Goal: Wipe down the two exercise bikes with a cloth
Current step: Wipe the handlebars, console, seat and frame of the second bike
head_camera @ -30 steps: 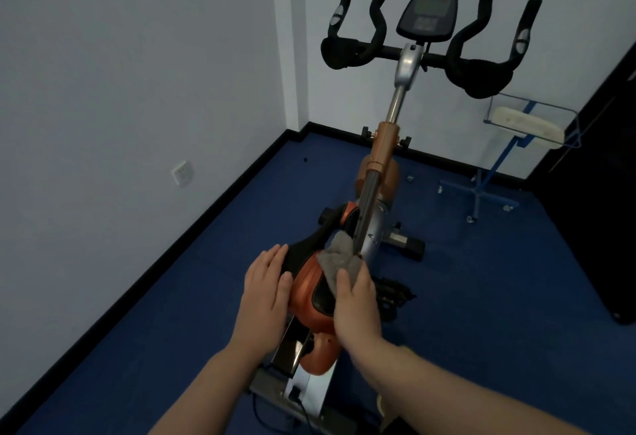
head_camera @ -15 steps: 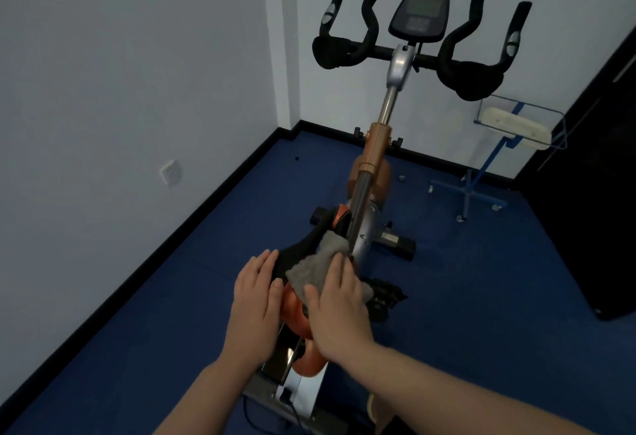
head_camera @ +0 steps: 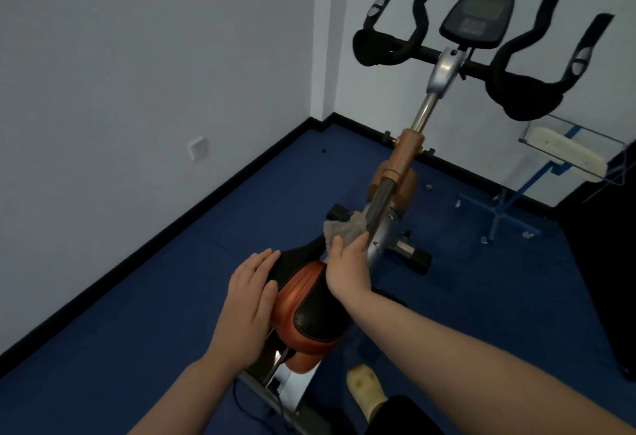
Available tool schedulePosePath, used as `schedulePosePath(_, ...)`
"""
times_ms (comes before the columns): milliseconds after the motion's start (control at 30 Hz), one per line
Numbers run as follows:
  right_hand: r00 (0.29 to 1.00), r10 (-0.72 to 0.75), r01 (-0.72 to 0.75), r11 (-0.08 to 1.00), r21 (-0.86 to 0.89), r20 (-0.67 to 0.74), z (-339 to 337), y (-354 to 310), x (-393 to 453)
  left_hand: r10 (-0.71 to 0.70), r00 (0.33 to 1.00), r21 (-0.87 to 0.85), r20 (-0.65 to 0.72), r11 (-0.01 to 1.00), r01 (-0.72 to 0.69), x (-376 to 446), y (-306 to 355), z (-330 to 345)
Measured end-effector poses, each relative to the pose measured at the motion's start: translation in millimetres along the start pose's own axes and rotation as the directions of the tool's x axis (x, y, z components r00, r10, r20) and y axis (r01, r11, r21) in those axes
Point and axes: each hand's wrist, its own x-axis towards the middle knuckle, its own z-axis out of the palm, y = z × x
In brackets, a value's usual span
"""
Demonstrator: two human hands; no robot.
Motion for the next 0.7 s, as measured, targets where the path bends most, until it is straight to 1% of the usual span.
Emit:
schedulePosePath(67,0.999,-0.031,0.034,0.995,0.095,-0.028,-1,-1,17,-0.011,1.000,0.007,-0.004,1.000,0.011,0,1,1)
schedulePosePath(100,0.998,-0.057,0.060,0.994,0.089,-0.036,-5,-1,26,-0.023,1.000,0.012,-0.005,1.000,0.023,0,2,1)
schedulePosePath(167,0.987,-0.159,0.158,0.987,-0.033,-0.023,-15,0,42,-0.055,0.998,0.026,-0.025,0.998,0.055,0,4,3)
schedulePosePath(233,0.950,-0.312,0.311,0.926,-0.215,0.027,-23,1,48,-0.086,0.993,0.052,-0.086,0.995,0.091,0,8,6)
schedulePosePath(267,0.906,-0.417,0.417,0.849,-0.325,0.072,-24,1,44,-0.107,0.987,0.062,-0.123,0.991,0.116,0,11,9)
schedulePosePath(300,0.835,-0.531,0.539,0.733,-0.415,0.147,-22,2,37,-0.136,0.978,0.069,-0.161,0.986,0.149,0,13,13)
schedulePosePath(333,0.741,-0.627,0.657,0.606,-0.448,0.240,-19,4,29,-0.175,0.964,0.072,-0.199,0.979,0.192,1,16,17)
schedulePosePath(367,0.655,-0.680,0.745,0.509,-0.432,0.328,-17,4,24,-0.222,0.946,0.068,-0.238,0.967,0.244,1,20,21)
schedulePosePath(400,0.593,-0.698,0.800,0.453,-0.393,0.402,-20,0,24,-0.273,0.922,0.055,-0.276,0.953,0.299,1,24,26)
schedulePosePath(433,0.559,-0.682,0.828,0.433,-0.356,0.471,-25,-7,31,-0.329,0.893,0.028,-0.308,0.935,0.354,1,28,30)
schedulePosePath(500,0.511,-0.609,0.859,0.396,-0.325,0.607,-40,-19,57,-0.452,0.820,-0.074,-0.351,0.886,0.457,1,40,40)
schedulePosePath(533,0.496,-0.580,0.867,0.371,-0.333,0.646,-48,-25,70,-0.509,0.778,-0.140,-0.368,0.858,0.495,3,47,47)
schedulePosePath(567,0.502,-0.567,0.865,0.347,-0.363,0.653,-54,-29,80,-0.555,0.735,-0.205,-0.390,0.830,0.519,6,54,53)
schedulePosePath(600,0.515,-0.568,0.856,0.295,-0.425,0.642,-55,-31,82,-0.590,0.688,-0.256,-0.422,0.806,0.535,9,60,60)
schedulePosePath(633,0.516,-0.575,0.844,0.214,-0.492,0.635,-52,-30,73,-0.613,0.641,-0.282,-0.461,0.787,0.549,12,66,66)
schedulePosePath(667,0.494,-0.584,0.844,0.144,-0.516,0.645,-45,-26,61,-0.622,0.599,-0.287,-0.504,0.775,0.564,15,70,70)
schedulePosePath(700,0.457,-0.594,0.869,0.140,-0.475,0.662,-37,-20,46,-0.625,0.565,-0.281,-0.538,0.765,0.579,17,73,72)
